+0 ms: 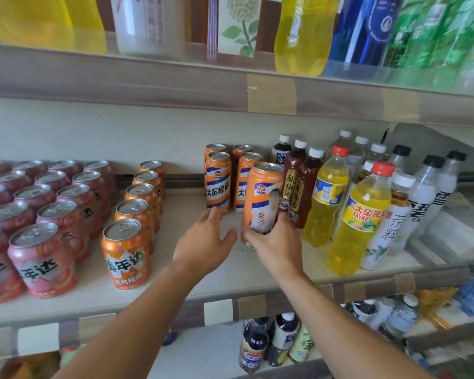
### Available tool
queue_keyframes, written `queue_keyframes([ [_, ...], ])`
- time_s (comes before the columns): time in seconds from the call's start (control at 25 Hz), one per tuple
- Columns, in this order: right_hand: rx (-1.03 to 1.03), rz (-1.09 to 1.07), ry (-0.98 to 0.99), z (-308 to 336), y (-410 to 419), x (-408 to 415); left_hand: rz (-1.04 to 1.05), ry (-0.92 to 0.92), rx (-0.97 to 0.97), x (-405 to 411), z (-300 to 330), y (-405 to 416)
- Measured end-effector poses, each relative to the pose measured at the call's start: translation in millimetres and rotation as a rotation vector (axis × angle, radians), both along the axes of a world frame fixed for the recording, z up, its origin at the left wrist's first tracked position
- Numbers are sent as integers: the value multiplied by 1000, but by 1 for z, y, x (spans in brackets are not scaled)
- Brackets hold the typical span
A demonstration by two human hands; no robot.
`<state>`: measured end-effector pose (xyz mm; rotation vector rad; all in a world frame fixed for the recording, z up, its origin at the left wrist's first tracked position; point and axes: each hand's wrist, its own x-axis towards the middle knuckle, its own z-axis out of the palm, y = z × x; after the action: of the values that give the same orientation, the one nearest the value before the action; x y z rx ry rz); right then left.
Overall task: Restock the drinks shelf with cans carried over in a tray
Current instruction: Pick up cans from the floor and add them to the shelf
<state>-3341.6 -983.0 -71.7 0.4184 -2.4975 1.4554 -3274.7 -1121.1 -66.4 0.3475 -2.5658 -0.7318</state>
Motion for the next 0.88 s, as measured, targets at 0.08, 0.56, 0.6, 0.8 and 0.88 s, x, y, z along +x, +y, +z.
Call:
queue_keyframes([
  [0.08,19,-2,0,0,-3,-16,30,-91,-70,-8,-2,-5],
  [0.56,9,37,-4,-25,-26,-69,97,-147,-101,-33,-6,-31],
  [0.6,9,39,-4,-26,-28,-73,100,-144,-102,-36,-6,-32],
  [0.8,-4,51,15,-34,-34,-88,102,-97,-105,-46,-3,-40],
  [0.88,-5,68,9,-34,-35,-91,103,-71,-111,-49,-1,-41],
])
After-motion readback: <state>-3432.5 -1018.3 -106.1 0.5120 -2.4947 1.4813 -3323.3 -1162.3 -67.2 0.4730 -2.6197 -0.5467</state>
